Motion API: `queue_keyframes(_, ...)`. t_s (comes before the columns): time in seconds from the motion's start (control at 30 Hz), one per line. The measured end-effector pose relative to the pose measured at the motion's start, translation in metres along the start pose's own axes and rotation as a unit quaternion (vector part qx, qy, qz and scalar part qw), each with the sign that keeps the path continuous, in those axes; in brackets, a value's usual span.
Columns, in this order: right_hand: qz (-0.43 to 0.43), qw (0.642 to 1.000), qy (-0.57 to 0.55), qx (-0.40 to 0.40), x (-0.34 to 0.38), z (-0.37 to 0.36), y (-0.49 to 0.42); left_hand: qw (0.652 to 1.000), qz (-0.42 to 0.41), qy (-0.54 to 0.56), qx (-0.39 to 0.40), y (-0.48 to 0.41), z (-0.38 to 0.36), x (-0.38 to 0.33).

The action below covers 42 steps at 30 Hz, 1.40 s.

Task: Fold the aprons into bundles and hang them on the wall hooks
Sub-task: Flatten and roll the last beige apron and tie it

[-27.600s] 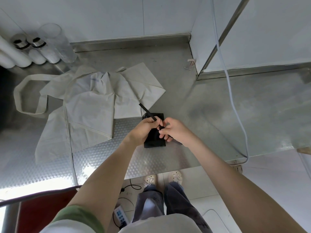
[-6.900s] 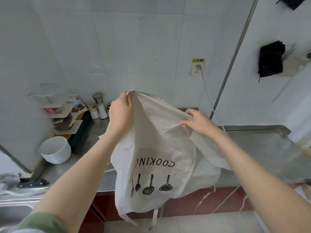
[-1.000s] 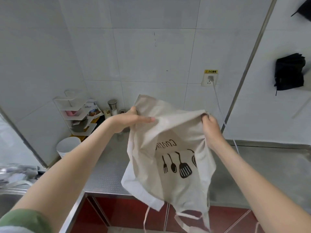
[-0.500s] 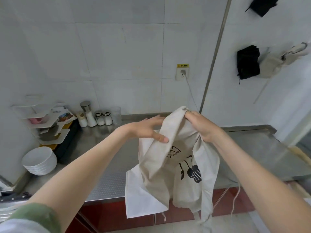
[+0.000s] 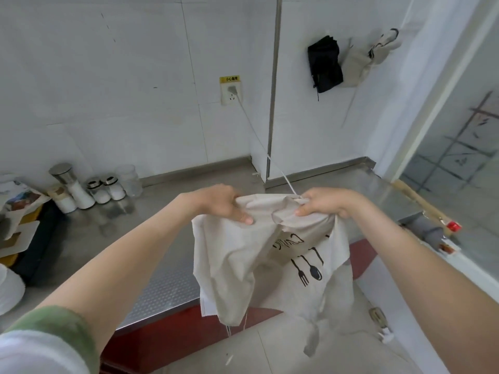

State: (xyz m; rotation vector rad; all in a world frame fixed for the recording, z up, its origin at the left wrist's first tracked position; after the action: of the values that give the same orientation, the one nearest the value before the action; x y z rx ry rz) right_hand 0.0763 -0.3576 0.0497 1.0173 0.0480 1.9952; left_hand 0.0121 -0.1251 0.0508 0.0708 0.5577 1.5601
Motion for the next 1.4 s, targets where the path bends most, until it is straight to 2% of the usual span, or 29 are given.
queue_keyframes(0.1, -0.031, 0.999, 0.019, 0.014, -0.014, 0.003, 0.009, 0.996, 0.020, -0.043, 0.073, -0.012, -0.016, -0.012)
queue_keyframes(0.17, -0.035, 0.999, 0.018, 0.008, -0.020, 0.005, 0.013, 0.995, 0.027, -0.075, 0.061, -0.020, -0.023, -0.019)
queue_keyframes(0.23, -0.032, 0.999, 0.002, 0.008, -0.026, 0.008, 0.018, 0.997, 0.025, -0.060, 0.030, -0.024, -0.021, -0.025)
queue_keyframes(0.3, -0.039, 0.999, 0.004, 0.035, -0.031, 0.007, 0.020, 0.999, 0.015, 0.036, -0.008, -0.024, -0.014, -0.025)
queue_keyframes(0.4, -0.044, 0.991, 0.126, 0.031, -0.034, 0.001, 0.007, 0.966, 0.022, 0.243, -0.083, -0.015, 0.001, -0.015)
queue_keyframes(0.43, -0.041, 0.989, 0.139, 0.009, -0.034, -0.001, -0.001, 0.957, 0.022, 0.267, -0.115, -0.011, 0.006, -0.010)
queue_keyframes(0.53, -0.020, 0.993, 0.094, -0.074, -0.024, -0.003, -0.018, 0.951, 0.019, 0.233, -0.200, 0.006, 0.023, 0.008)
queue_keyframes(0.63, 0.026, 0.979, 0.041, -0.198, -0.003, 0.004, -0.028, 0.943, 0.050, 0.192, -0.266, 0.028, 0.040, 0.034)
queue_keyframes(0.67, 0.043, 0.968, 0.019, -0.246, 0.005, 0.008, -0.033, 0.933, 0.070, 0.181, -0.302, 0.035, 0.045, 0.045)
queue_keyframes(0.73, 0.065, 0.949, 0.003, -0.309, 0.021, 0.012, -0.045, 0.885, 0.109, 0.199, -0.407, 0.052, 0.056, 0.066)
queue_keyframes(0.77, 0.063, 0.948, 0.024, -0.311, 0.026, 0.011, -0.052, 0.858, 0.127, 0.211, -0.451, 0.060, 0.058, 0.077)
queue_keyframes(0.8, 0.056, 0.953, 0.059, -0.293, 0.030, 0.007, -0.059, 0.852, 0.146, 0.196, -0.463, 0.069, 0.059, 0.088)
queue_keyframes(0.87, 0.035, 0.962, 0.094, -0.256, 0.027, -0.007, -0.071, 0.912, 0.198, 0.060, -0.355, 0.069, 0.046, 0.106)
queue_keyframes(0.9, 0.036, 0.964, 0.087, -0.250, 0.027, -0.016, -0.077, 0.929, 0.225, 0.001, -0.293, 0.072, 0.036, 0.117)
queue_keyframes(0.93, 0.047, 0.962, 0.068, -0.260, 0.028, -0.024, -0.081, 0.937, 0.238, -0.022, -0.255, 0.075, 0.028, 0.127)
queue_keyframes(1.03, 0.080, 0.949, 0.009, -0.306, 0.039, -0.030, -0.093, 0.948, 0.225, 0.007, -0.226, 0.088, 0.020, 0.145)
queue_keyframes(1.13, 0.106, 0.957, 0.032, -0.269, 0.053, -0.027, -0.103, 0.952, 0.261, -0.094, -0.130, 0.096, 0.014, 0.156)
queue_keyframes(1.2, 0.118, 0.970, 0.093, -0.190, 0.061, -0.027, -0.107, 0.936, 0.287, -0.158, -0.127, 0.097, 0.014, 0.167)
queue_keyframes(1.27, 0.125, 0.967, 0.179, -0.129, 0.064, -0.028, -0.112, 0.925, 0.306, -0.149, -0.168, 0.098, 0.020, 0.179)
queue_keyframes(1.33, 0.120, 0.959, 0.227, -0.121, 0.063, -0.024, -0.123, 0.910, 0.325, -0.115, -0.228, 0.102, 0.030, 0.187)
queue_keyframes(1.4, 0.097, 0.957, 0.230, -0.146, 0.067, -0.015, -0.130, 0.890, 0.342, -0.102, -0.284, 0.106, 0.046, 0.190)
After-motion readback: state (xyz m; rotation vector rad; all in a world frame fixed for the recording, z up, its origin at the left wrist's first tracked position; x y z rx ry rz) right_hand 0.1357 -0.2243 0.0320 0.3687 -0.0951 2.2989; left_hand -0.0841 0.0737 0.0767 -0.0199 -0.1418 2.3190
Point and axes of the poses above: each hand's wrist, its own y-axis away from the middle knuckle, its own z-axis out of the back of the hand, x = y × z, the point moved 3 cm from there along -y, towards the middle knuckle, and after that the axes turned 7 degrees about z, right-handed, at the moved point
